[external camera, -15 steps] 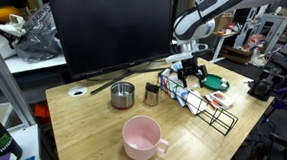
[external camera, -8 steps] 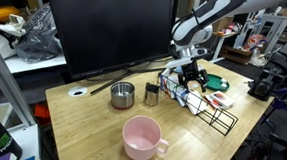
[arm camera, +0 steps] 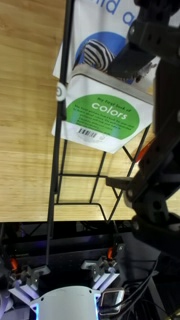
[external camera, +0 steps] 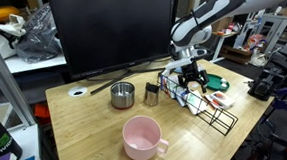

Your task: Remove the book closest to you in the rack and put it on the table

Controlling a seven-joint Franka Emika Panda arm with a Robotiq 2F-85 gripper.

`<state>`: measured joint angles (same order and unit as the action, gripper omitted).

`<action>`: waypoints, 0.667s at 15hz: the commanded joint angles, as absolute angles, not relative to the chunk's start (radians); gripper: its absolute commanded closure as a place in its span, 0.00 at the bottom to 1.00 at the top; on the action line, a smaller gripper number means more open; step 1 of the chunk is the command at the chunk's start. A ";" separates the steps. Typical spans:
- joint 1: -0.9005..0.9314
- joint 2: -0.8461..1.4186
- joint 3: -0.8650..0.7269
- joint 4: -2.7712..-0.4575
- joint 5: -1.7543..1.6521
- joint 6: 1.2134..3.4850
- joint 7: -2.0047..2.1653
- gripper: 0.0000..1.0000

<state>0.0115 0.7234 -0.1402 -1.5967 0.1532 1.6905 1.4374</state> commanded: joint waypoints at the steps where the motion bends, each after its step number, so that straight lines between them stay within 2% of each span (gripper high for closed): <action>1: 0.008 0.732 -0.141 -1.585 0.141 1.663 1.442 0.00; 10: 0.007 0.743 -0.143 -1.584 0.144 1.670 1.443 0.00</action>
<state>0.0104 0.7406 -0.1426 -1.5961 0.1532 1.6896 1.4374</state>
